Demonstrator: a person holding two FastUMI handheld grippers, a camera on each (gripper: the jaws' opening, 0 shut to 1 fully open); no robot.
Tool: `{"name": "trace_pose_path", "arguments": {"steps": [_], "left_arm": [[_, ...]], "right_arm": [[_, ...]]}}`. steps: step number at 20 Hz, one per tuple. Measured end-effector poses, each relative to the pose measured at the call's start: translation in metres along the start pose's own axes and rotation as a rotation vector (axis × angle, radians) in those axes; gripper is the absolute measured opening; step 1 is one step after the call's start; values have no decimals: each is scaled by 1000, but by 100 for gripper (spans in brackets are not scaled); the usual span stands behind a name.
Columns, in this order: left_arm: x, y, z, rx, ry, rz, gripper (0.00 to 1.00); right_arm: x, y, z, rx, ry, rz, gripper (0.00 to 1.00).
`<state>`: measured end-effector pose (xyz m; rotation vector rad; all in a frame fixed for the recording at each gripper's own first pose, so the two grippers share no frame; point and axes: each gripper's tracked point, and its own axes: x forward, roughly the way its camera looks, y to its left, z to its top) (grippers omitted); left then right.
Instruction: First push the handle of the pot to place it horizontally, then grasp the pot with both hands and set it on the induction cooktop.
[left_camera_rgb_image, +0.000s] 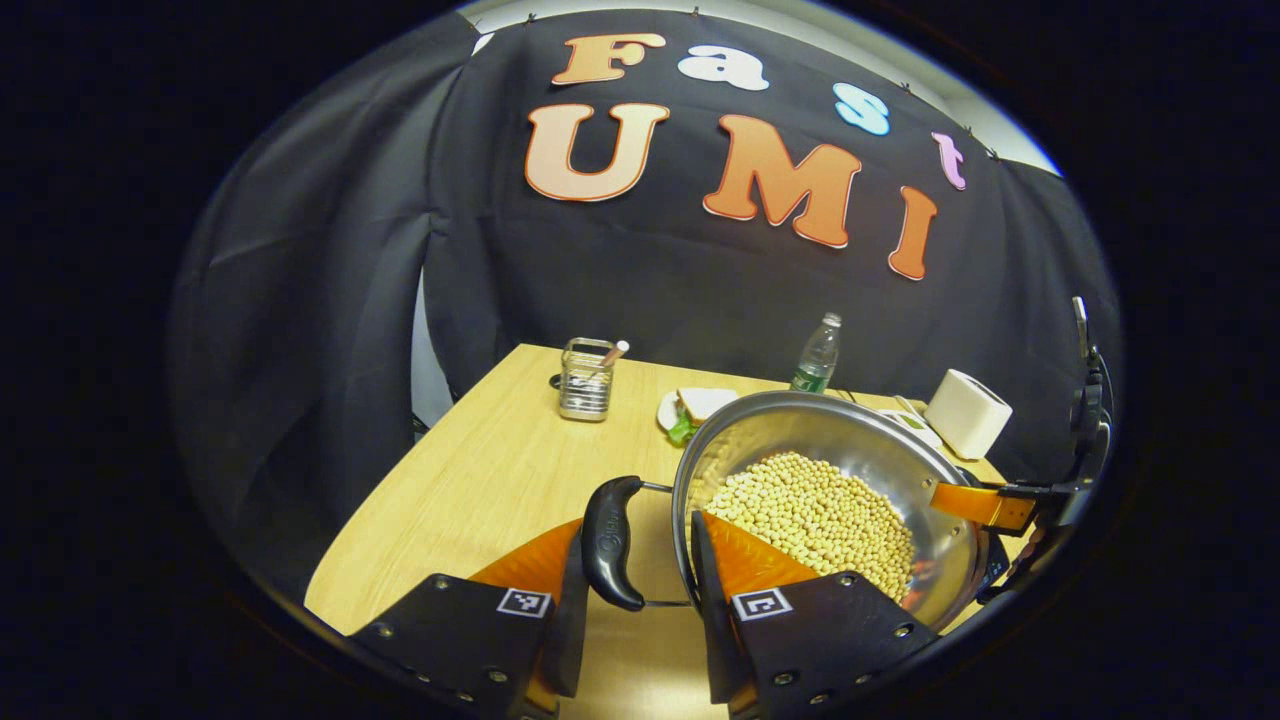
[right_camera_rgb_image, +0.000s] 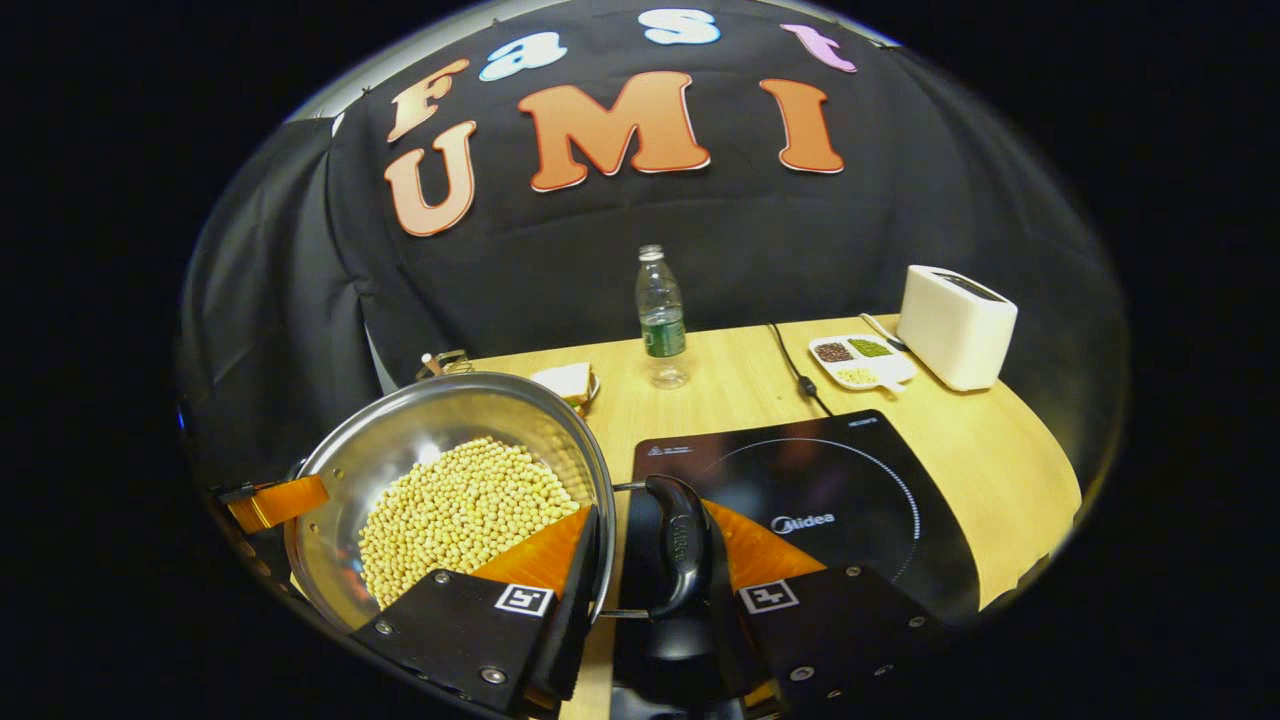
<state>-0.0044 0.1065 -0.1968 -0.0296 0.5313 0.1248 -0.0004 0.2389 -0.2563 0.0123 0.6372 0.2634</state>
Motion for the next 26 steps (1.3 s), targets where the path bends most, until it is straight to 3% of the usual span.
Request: {"name": "trace_pose_path", "arguments": {"steps": [3,4,12,15,16,20,21,22,26], "left_arm": [[8,-33,-6,14,15,-25,51],[9,-43,-7,19,21,-34,51],[21,-115,-8,50,41,-96,50],[26,-134,-9,56,56,-114,51],[28,-141,-9,58,60,-120,51],[34,-165,-16,60,77,-147,51],[36,-170,-18,65,83,-151,51],[37,-175,-20,70,90,-155,51],[44,-197,-27,76,110,-172,51]], "right_arm": [[-5,-30,1,28,-5,-26,49],[-7,-39,1,36,-3,-34,53],[-23,-106,13,92,-28,-91,53],[-26,-125,13,104,-26,-108,53],[-28,-131,13,107,-26,-114,48],[-31,-153,13,126,-20,-129,53],[-32,-155,13,131,-17,-134,48],[-31,-155,13,136,-15,-139,53],[-30,-182,5,153,0,-157,53]]}}
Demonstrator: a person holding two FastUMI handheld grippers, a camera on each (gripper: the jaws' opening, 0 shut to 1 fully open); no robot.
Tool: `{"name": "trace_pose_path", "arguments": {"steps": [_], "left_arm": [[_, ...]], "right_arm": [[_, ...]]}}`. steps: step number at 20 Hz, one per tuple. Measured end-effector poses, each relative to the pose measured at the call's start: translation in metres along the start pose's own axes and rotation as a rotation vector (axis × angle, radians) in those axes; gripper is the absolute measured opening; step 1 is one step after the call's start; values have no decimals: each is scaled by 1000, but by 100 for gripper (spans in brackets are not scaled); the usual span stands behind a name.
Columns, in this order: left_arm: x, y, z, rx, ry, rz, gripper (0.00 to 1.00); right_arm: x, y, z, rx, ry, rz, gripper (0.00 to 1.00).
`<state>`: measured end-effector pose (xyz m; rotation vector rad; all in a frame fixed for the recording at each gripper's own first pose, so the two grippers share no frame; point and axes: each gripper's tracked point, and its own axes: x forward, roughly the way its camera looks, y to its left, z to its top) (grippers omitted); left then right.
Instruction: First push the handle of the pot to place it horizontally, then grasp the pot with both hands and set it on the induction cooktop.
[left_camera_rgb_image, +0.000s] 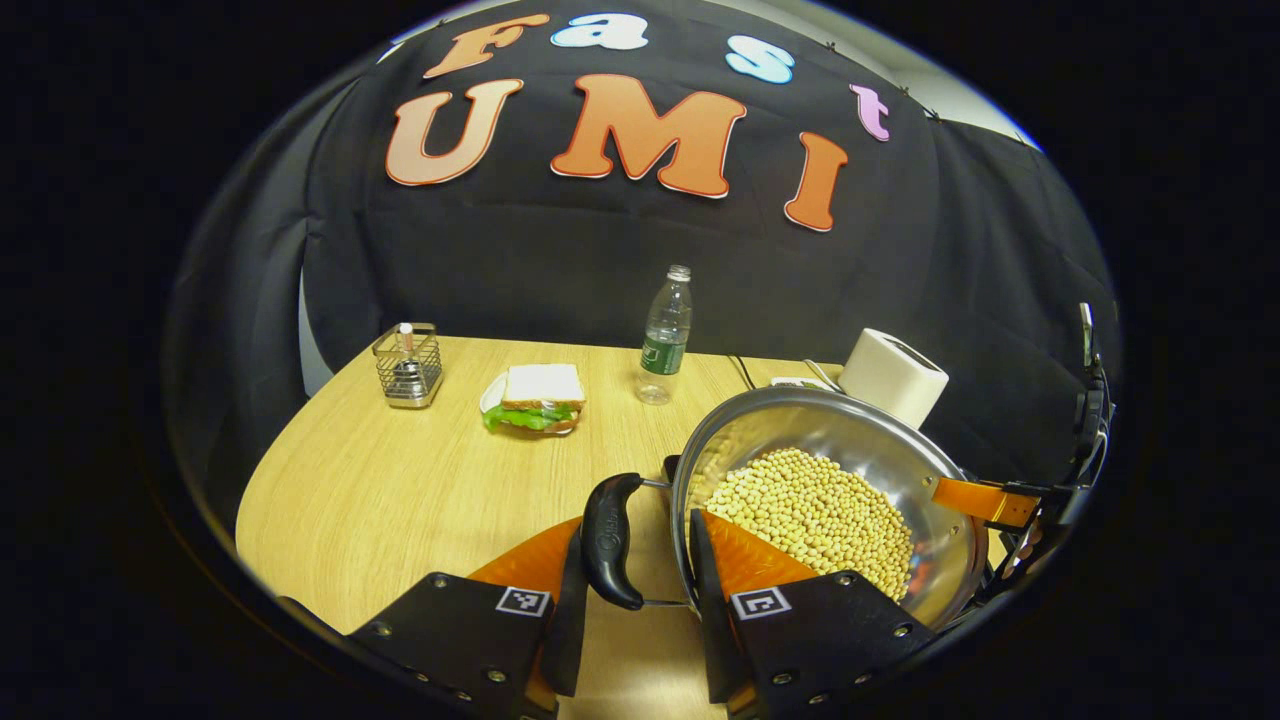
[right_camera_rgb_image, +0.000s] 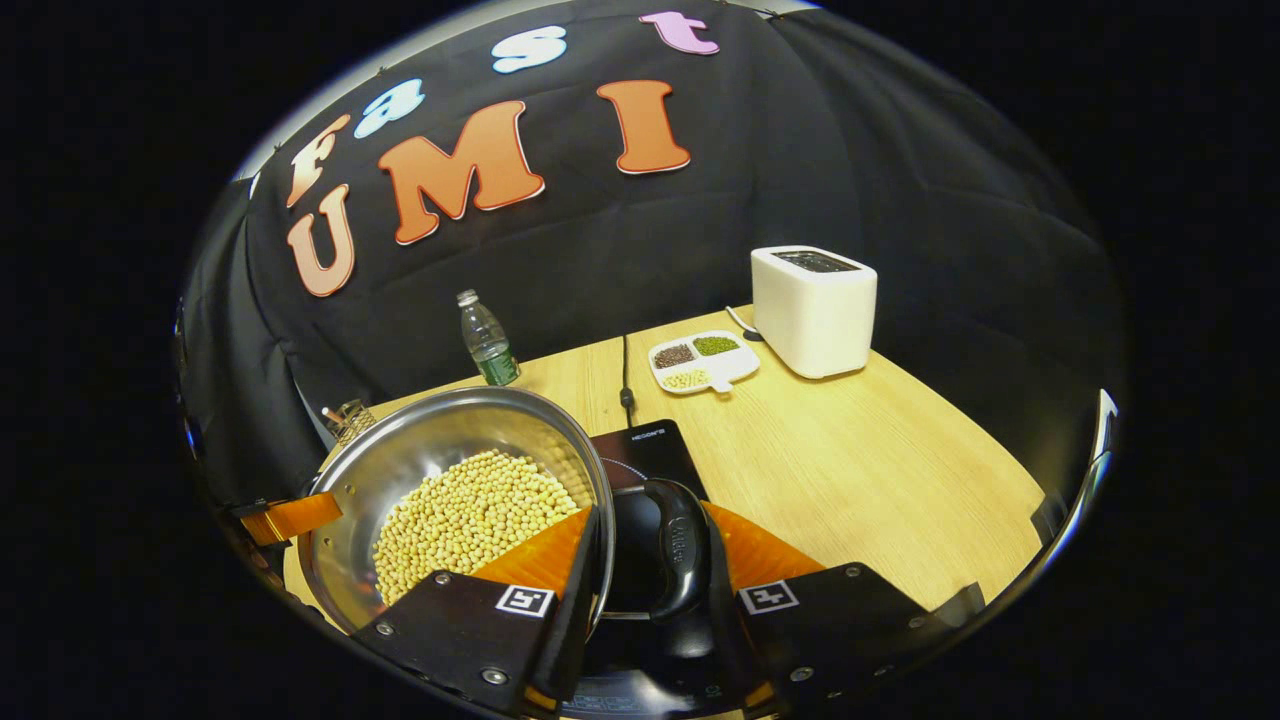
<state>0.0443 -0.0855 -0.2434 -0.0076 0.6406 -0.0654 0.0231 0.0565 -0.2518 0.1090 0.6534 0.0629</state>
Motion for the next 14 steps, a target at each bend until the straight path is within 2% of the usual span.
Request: {"name": "trace_pose_path", "arguments": {"steps": [8,13,14], "left_arm": [[25,-31,-14,-12,45,-34,51],[32,-33,-19,-11,60,-32,51],[34,-33,-18,-20,56,-30,51]], "right_arm": [[7,-34,-4,22,31,-29,53],[15,-39,-12,50,76,-21,53],[16,-38,-7,50,53,-19,54]]}}
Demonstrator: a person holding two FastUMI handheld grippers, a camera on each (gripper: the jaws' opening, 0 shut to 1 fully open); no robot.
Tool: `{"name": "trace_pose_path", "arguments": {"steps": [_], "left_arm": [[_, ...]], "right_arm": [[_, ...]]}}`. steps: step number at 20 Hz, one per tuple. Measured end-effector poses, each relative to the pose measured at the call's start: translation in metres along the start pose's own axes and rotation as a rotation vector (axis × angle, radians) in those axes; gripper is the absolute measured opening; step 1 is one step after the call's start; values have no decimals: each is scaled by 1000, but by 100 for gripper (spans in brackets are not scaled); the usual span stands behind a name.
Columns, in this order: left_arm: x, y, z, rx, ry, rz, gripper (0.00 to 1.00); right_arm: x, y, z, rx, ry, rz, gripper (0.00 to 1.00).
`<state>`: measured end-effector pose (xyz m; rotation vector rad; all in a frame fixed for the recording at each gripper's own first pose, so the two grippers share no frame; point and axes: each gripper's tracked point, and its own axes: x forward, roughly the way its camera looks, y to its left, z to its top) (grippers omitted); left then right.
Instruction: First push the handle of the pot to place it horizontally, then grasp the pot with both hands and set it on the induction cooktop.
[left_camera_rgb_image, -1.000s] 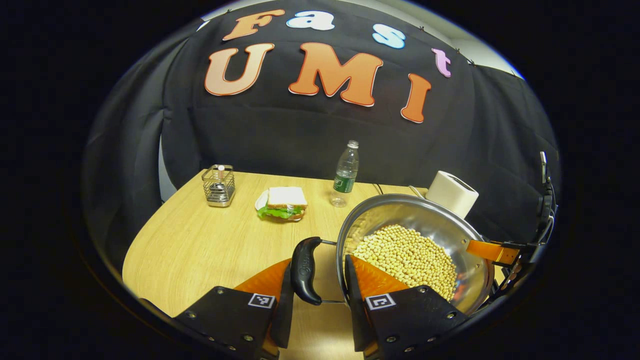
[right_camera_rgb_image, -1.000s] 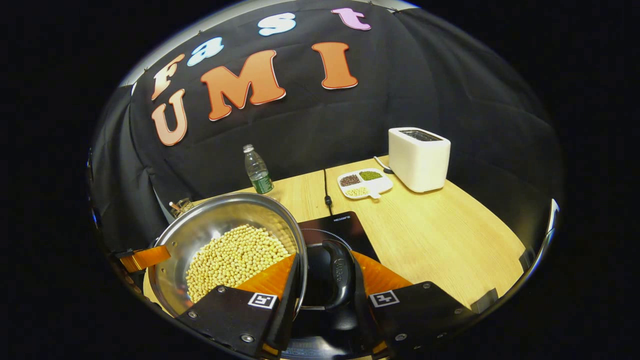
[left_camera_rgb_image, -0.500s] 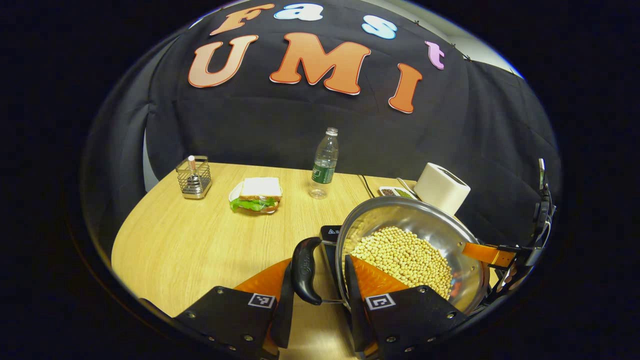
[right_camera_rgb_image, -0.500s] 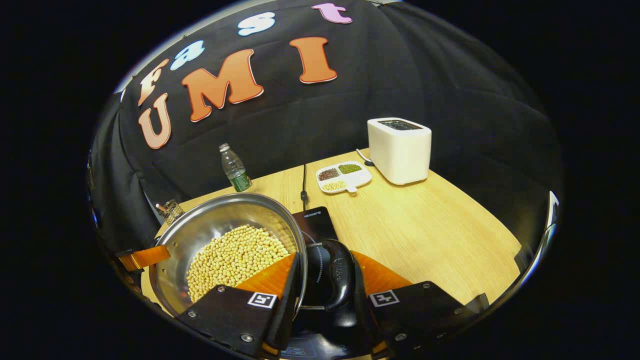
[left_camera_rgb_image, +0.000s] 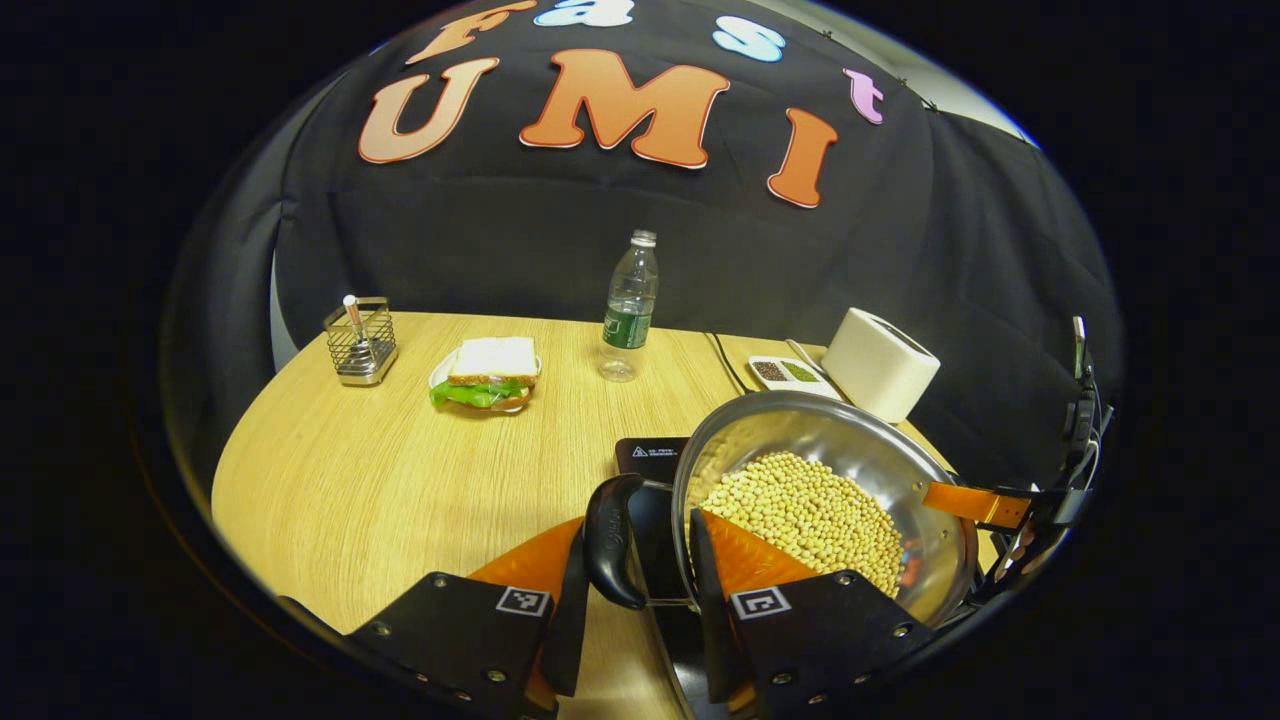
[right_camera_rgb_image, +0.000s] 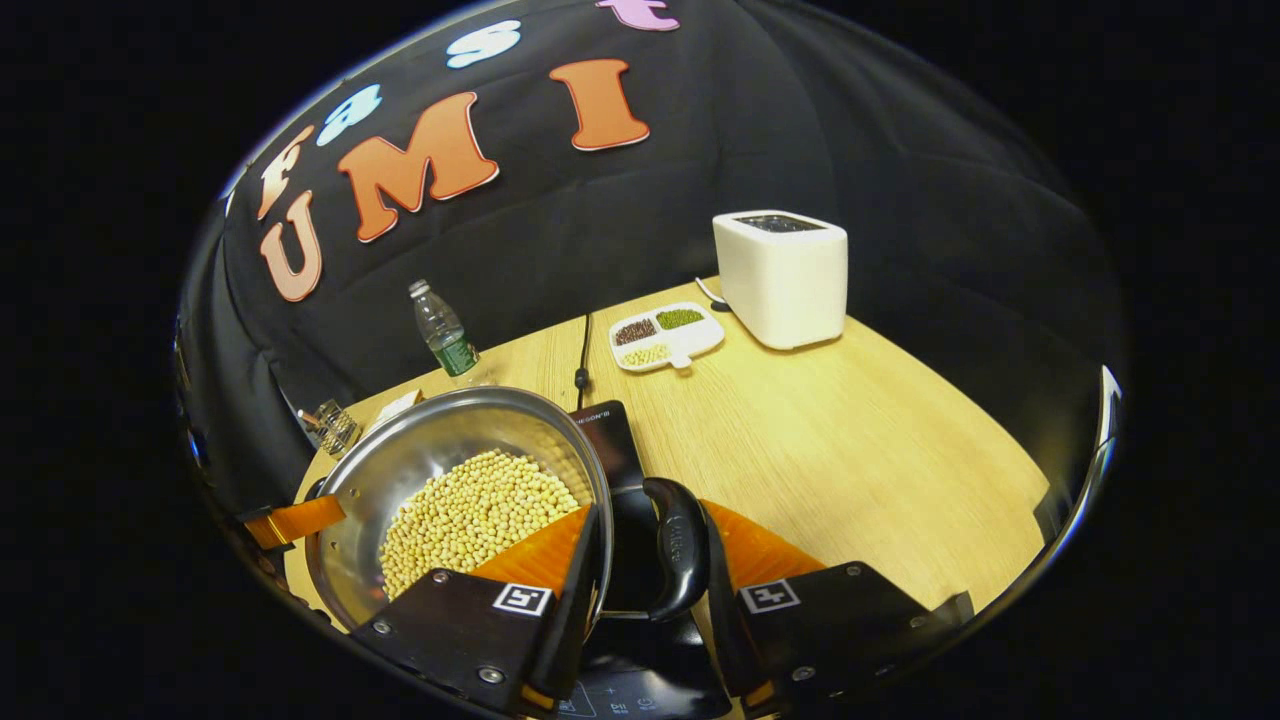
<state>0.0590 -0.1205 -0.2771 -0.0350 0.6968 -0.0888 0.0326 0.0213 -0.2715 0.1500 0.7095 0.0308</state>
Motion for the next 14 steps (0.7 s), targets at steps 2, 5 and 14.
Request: {"name": "trace_pose_path", "arguments": {"steps": [2,5,14], "left_arm": [[1,5,-5,-21,14,3,51],[-5,9,6,-32,-24,1,54],[-88,18,140,196,-468,210,75]], "right_arm": [[-2,0,0,0,1,10,52],[-4,-1,27,23,-72,18,63],[-53,3,103,-51,-244,63,95]]}}
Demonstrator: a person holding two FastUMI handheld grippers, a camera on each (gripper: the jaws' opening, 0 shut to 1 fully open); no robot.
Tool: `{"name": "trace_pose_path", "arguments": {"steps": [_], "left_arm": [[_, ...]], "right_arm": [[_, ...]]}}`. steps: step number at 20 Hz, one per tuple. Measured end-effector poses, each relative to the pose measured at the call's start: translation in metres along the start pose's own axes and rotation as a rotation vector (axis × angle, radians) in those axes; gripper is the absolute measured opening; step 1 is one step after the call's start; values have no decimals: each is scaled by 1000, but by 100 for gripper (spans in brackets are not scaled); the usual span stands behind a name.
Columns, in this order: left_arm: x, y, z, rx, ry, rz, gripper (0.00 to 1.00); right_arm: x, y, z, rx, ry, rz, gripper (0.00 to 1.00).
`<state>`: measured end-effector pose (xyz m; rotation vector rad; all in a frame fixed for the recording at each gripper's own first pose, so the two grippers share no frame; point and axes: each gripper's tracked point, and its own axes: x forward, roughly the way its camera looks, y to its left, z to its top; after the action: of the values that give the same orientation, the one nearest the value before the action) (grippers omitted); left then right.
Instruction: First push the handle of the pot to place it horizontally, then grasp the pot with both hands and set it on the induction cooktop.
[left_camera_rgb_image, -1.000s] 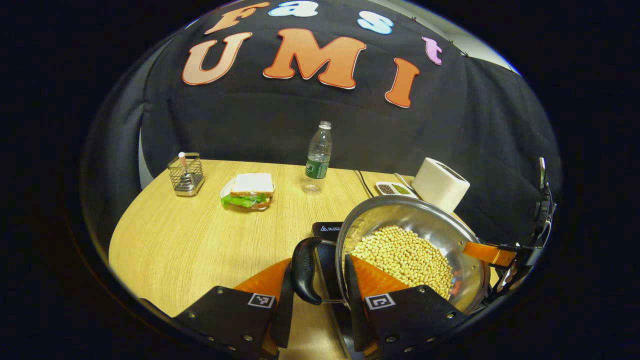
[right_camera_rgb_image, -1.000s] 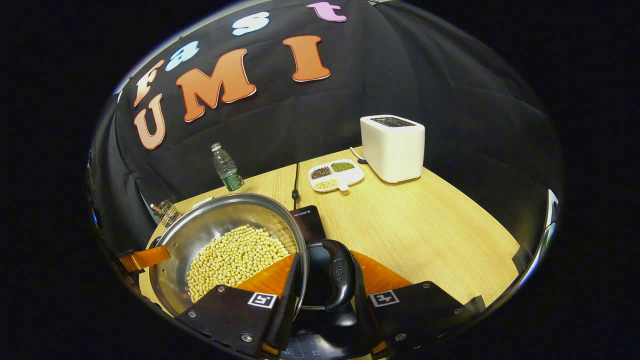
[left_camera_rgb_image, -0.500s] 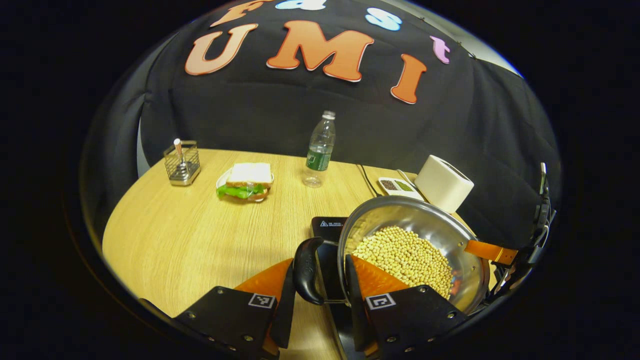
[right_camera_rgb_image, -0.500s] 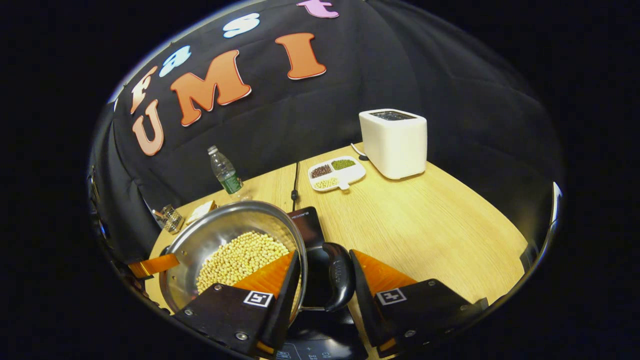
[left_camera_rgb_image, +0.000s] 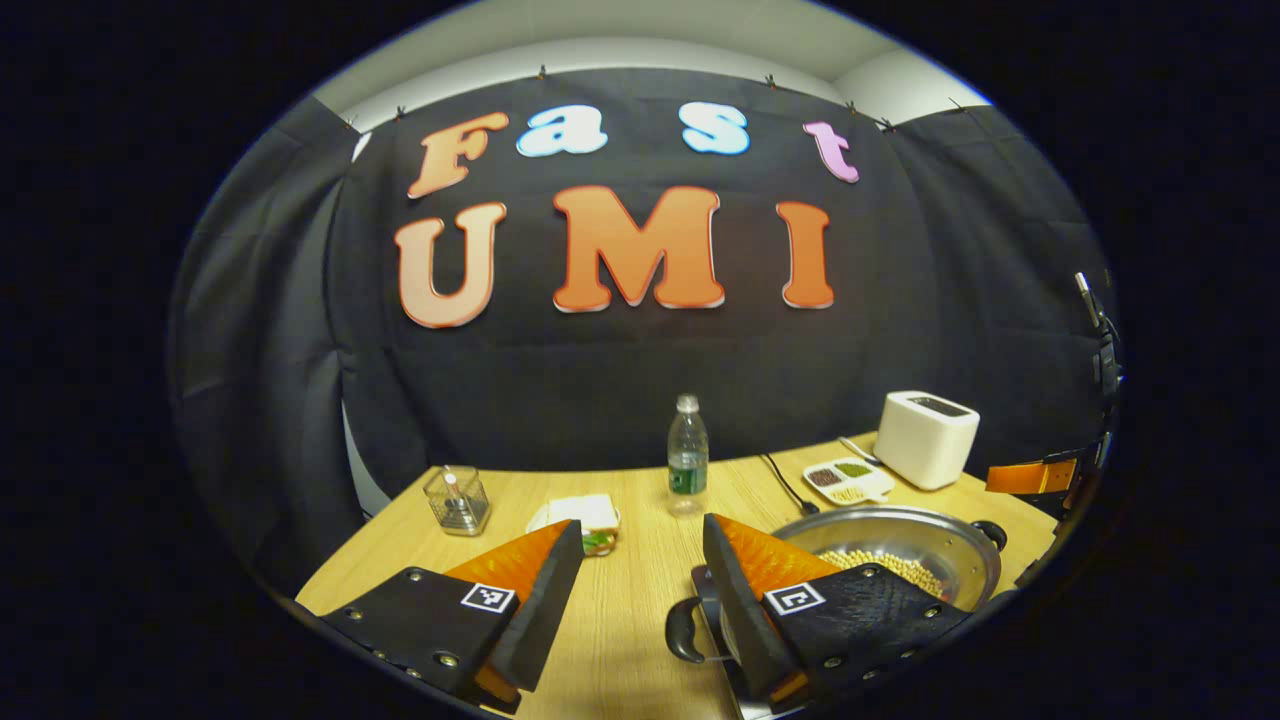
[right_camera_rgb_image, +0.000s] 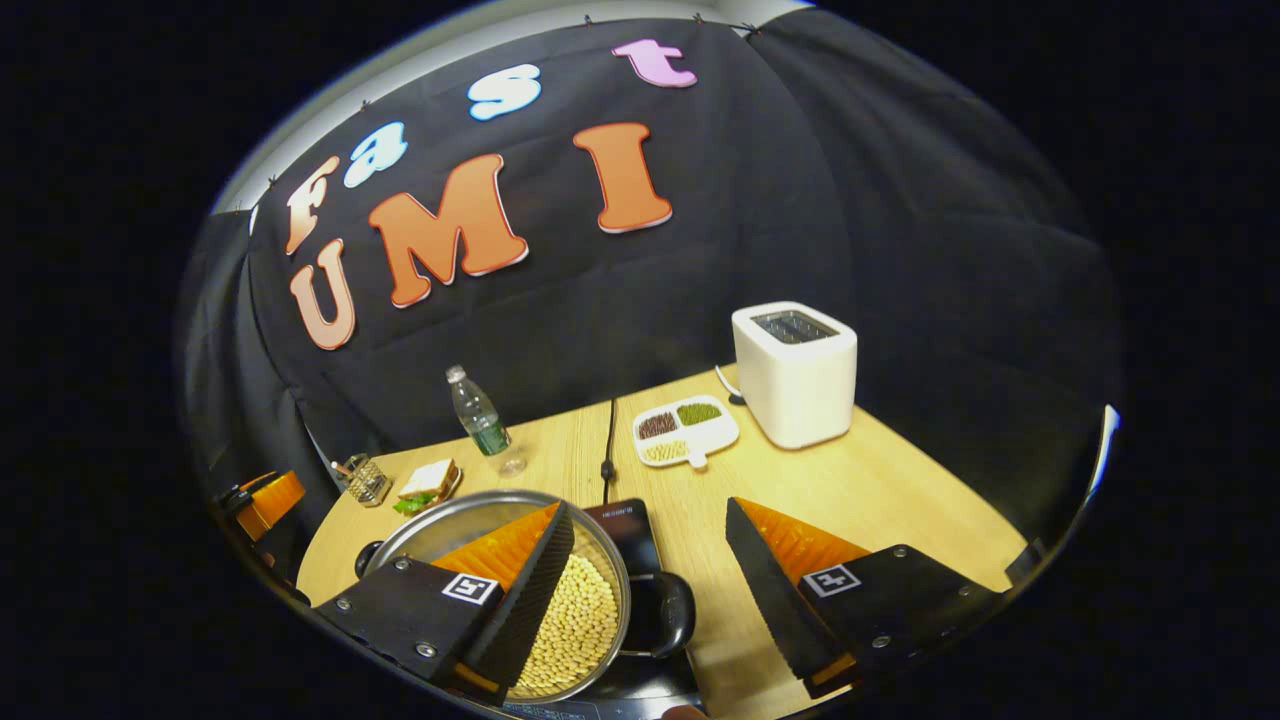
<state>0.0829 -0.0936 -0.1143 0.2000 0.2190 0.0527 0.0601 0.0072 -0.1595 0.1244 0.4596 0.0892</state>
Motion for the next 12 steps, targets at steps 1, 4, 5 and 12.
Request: {"name": "trace_pose_path", "arguments": {"steps": [1,4,5,12], "left_arm": [[-5,7,13,-9,-28,21,79],[-20,27,47,-17,-74,94,91],[-28,33,62,-17,-99,104,91],[-91,78,153,-17,-245,141,91]], "right_arm": [[-6,4,18,-24,-43,5,95],[-36,9,74,-91,-170,23,95],[-47,7,89,-106,-209,23,95],[-110,-8,173,-114,-382,-6,95]]}}
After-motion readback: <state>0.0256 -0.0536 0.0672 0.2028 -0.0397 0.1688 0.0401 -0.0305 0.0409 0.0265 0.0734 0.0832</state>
